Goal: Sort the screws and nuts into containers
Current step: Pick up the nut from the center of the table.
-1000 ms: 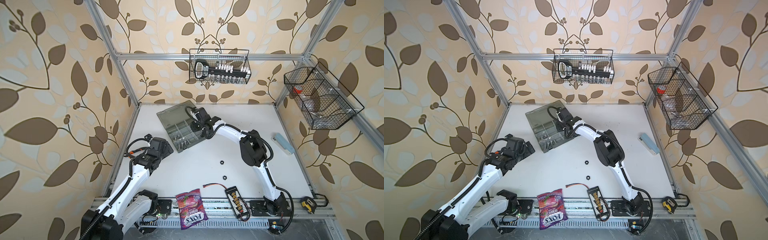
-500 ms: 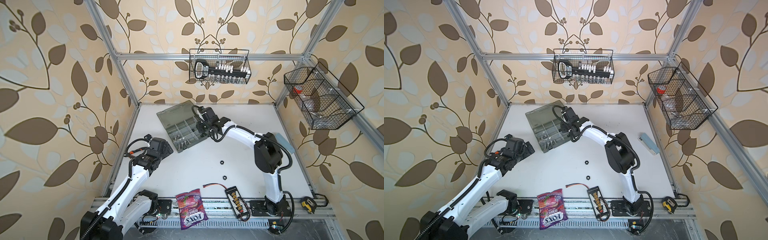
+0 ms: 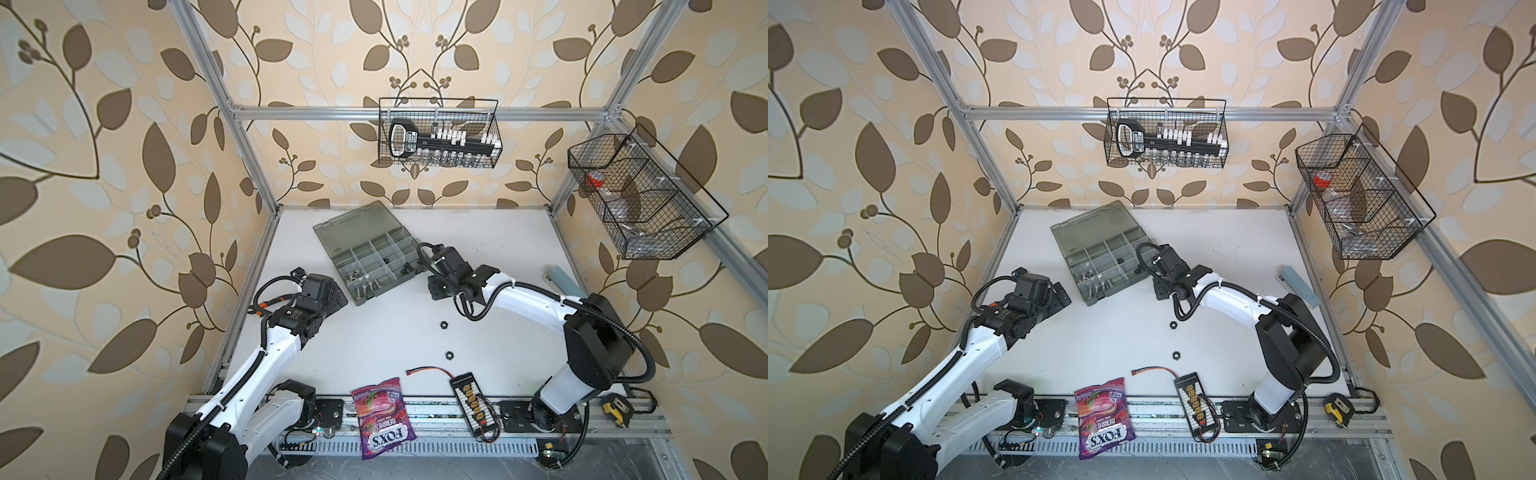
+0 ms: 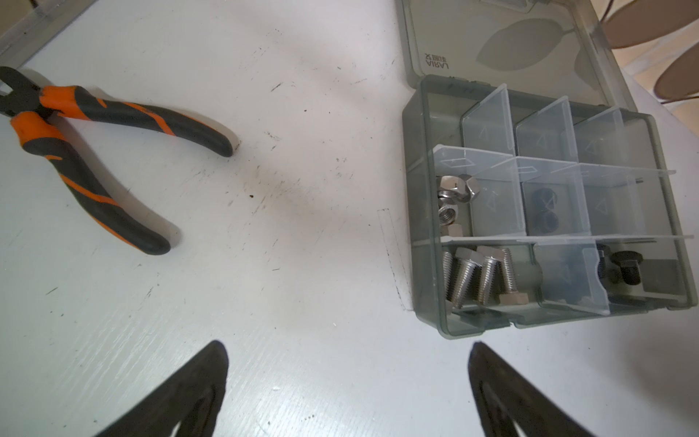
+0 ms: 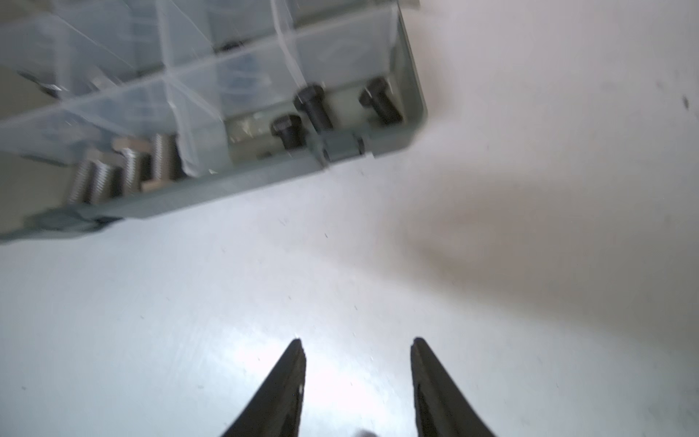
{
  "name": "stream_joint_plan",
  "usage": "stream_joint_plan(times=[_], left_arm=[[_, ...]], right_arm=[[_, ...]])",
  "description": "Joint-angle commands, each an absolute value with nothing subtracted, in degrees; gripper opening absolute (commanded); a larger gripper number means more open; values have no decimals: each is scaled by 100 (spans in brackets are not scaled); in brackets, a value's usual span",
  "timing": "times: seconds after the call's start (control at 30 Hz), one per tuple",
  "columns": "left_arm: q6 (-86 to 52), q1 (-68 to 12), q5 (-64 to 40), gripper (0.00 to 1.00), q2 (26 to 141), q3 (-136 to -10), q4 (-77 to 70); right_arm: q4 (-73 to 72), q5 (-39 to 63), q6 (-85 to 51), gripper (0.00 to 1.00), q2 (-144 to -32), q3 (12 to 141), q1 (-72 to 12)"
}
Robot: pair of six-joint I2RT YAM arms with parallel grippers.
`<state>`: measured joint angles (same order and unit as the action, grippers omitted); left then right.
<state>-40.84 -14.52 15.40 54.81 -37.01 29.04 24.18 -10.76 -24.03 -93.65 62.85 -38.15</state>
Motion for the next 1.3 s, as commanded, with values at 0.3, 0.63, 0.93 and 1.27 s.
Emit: stream_joint_plan(times=[0.3, 0.63, 0.93, 1.27], left_arm=[[-4084, -1397, 1450, 99, 5678, -3929, 2675], [-4092, -1397, 1459, 99, 5634, -3904, 2736], [-4093, -1397, 1475, 99, 5660, -3896, 2735], [-4087, -1397, 1504, 99, 5651, -3913, 2768]], right_arm=[[3296, -906, -3030, 49, -9005, 5521, -4084], [3305, -844, -3009, 51, -9346, 5520, -4357], [3222, -836, -2963, 48, -9682, 5493, -4359], [3122, -813, -2896, 44, -9878, 5477, -4351]])
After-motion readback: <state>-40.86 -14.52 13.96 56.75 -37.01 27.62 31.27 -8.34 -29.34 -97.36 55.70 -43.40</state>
